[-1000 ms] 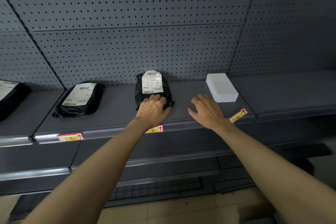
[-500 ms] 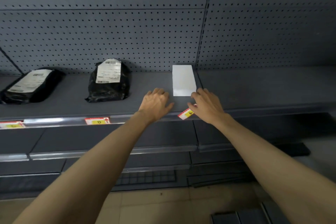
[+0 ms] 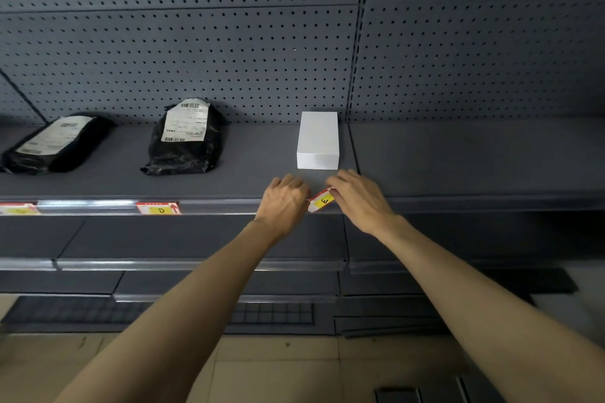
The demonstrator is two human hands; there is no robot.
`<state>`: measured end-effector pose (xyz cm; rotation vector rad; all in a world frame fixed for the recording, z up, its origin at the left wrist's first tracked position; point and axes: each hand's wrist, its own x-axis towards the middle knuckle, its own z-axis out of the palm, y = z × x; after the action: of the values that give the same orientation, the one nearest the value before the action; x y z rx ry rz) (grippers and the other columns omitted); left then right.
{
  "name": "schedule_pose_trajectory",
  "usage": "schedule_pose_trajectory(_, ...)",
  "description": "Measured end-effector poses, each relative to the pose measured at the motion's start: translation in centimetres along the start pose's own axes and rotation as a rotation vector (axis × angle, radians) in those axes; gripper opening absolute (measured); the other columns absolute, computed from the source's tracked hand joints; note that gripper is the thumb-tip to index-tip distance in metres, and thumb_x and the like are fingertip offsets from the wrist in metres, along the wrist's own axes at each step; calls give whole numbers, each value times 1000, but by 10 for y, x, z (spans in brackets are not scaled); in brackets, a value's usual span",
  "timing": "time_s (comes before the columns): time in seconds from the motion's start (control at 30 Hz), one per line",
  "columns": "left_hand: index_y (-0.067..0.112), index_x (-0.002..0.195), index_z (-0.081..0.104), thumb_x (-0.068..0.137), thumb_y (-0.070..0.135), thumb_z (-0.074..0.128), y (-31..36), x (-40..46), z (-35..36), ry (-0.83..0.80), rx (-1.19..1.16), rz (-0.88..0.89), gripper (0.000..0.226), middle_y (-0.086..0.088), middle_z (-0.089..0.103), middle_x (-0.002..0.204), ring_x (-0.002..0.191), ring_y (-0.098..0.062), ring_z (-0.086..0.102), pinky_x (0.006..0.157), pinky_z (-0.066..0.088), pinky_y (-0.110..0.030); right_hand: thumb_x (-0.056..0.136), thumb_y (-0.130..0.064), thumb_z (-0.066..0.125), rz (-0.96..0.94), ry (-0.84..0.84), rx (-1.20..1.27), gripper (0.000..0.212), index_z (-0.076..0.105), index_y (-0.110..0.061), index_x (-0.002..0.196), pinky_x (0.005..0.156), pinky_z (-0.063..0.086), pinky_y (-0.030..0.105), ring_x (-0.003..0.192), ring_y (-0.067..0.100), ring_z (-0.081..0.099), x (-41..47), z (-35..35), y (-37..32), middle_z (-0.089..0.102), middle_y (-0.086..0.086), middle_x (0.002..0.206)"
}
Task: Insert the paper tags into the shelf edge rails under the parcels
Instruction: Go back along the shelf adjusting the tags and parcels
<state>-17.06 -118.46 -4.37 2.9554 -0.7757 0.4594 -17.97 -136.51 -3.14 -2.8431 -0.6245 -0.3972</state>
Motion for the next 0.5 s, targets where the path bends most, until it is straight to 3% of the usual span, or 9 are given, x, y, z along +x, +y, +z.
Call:
schedule_pose_trajectory(0.23, 10, 89, 70, 84, 15, 66, 5, 0, 12, 31, -27, -95, 8, -9, 65, 92, 87, -28, 55, 74, 44, -37, 92, -10, 61, 1, 46, 37, 2, 60, -9, 94, 67, 49, 30, 80, 20, 59, -4, 3, 1, 64, 7, 92)
schedule_pose_trajectory(0.5, 10, 78, 69, 74, 5, 74, 9, 5, 11, -8, 71, 6, 8, -7, 62, 80, 76, -24, 53, 66, 45, -35, 88, -10, 66, 116, -17, -94, 5, 69, -8, 92, 76, 46, 33, 86, 21, 53, -14, 12, 4, 57, 7, 96)
